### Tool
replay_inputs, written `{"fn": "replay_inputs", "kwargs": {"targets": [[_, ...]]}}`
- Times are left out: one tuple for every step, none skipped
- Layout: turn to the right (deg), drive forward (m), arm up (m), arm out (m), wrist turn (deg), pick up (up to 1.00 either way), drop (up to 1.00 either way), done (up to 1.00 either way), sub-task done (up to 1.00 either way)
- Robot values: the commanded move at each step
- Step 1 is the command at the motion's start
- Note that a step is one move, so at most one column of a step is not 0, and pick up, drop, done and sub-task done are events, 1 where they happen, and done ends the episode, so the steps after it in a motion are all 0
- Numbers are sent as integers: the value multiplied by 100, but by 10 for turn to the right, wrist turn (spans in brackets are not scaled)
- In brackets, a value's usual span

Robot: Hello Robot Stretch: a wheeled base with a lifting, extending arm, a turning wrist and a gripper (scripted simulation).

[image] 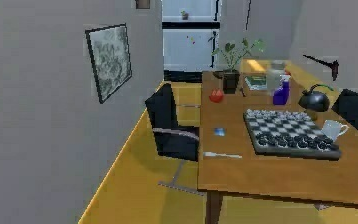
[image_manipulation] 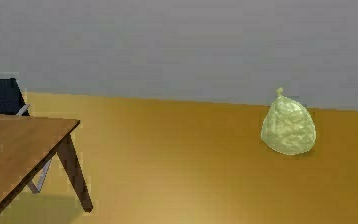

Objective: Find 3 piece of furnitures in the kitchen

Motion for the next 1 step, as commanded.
{"fn": "replay_inputs", "kwargs": {"targets": [[0, 0, 0, 0, 0, 0, 0, 100, 0]]}}
